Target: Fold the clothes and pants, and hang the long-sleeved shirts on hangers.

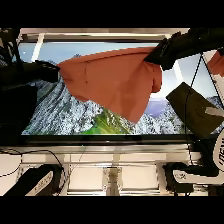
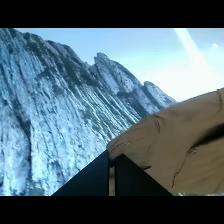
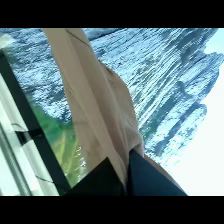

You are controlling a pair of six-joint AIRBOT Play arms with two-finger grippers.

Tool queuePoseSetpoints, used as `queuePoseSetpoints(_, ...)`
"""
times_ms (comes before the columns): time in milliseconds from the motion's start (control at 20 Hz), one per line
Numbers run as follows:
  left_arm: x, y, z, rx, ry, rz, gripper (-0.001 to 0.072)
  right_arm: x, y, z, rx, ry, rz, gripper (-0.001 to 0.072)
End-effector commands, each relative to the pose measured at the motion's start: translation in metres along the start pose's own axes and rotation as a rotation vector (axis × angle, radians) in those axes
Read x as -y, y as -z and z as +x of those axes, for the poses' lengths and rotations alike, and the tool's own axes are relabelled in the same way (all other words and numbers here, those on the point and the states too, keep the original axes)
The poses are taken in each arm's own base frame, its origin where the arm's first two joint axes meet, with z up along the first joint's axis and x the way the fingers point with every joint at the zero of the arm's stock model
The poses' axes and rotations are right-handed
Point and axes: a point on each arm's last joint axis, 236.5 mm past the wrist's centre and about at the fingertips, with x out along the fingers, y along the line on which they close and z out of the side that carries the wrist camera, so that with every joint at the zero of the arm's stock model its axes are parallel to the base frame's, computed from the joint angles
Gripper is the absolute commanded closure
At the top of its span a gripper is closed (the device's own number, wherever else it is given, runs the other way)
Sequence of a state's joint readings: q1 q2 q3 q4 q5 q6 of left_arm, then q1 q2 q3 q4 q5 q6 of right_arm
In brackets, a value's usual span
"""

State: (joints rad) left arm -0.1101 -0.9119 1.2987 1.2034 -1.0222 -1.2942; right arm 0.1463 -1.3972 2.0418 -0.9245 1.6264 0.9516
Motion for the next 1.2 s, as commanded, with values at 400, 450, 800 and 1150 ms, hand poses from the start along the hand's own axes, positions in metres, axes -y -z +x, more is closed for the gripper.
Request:
queuePoseSetpoints(400, -0.007, -0.027, -0.004, 0.112, -0.035, 0.049, 0.0685, 0.07, 0.005, 0.016, -0.025, 0.317, 0.076, 0.0714)
queuePoseSetpoints(450, -0.011, -0.045, -0.007, 0.187, -0.061, 0.103, 0.0685, 0.083, -0.007, 0.012, 0.022, 0.37, 0.061, 0.0714)
queuePoseSetpoints(800, -0.007, 0.05, 0.028, -0.175, 0.03, 0.198, 0.0686, 0.048, 0.047, 0.027, -0.196, 0.207, 0.086, 0.0713)
queuePoseSetpoints(1150, 0.019, 0.273, 0.023, -0.748, 0.205, 0.052, 0.0686, -0.082, 0.188, 0.095, -0.631, -0.306, 0.247, 0.0713)
